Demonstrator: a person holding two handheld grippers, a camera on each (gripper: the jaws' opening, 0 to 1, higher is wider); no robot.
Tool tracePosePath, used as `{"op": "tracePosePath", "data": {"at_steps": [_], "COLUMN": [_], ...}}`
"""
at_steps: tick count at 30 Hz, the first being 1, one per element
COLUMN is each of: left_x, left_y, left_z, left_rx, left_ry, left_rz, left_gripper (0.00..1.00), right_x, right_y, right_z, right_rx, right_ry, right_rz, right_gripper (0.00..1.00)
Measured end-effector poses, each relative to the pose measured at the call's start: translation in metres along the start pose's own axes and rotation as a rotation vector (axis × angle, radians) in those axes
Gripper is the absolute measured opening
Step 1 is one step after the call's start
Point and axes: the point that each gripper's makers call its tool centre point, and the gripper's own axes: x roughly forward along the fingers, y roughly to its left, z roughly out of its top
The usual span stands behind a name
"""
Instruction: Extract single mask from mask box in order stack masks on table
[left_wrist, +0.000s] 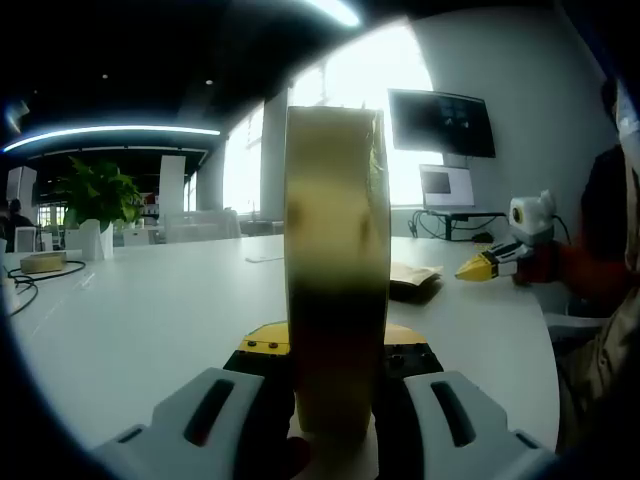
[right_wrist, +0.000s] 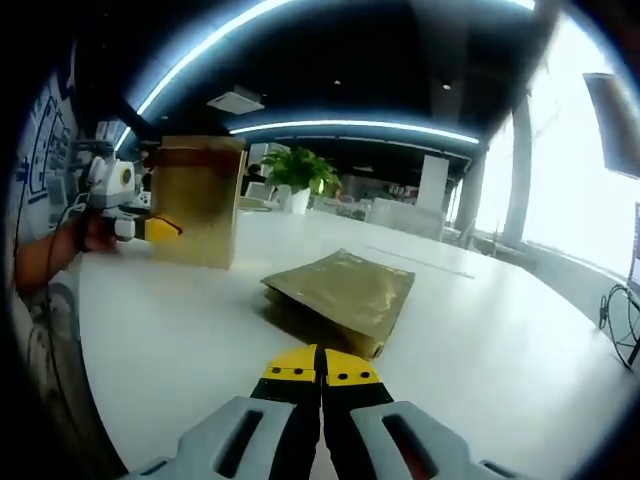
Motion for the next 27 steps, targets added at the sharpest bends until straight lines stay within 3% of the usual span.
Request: {"op": "tracePosePath", "data": {"at_steps": [27], "left_x": [0.0009], "left_y": [-0.0003], "left_z": [-0.0002], "left_rx": [0.001], "left_ry": [0.002], "left_rz": [-0.002], "left_gripper": [0.2], "right_x": [-0.0024], "right_y": [-0.0032], "right_z": [0.0003], "right_rx": [0.024], "right_ry": [-0.005], "right_rz": [-0.004], "right_gripper": [0.0]}}
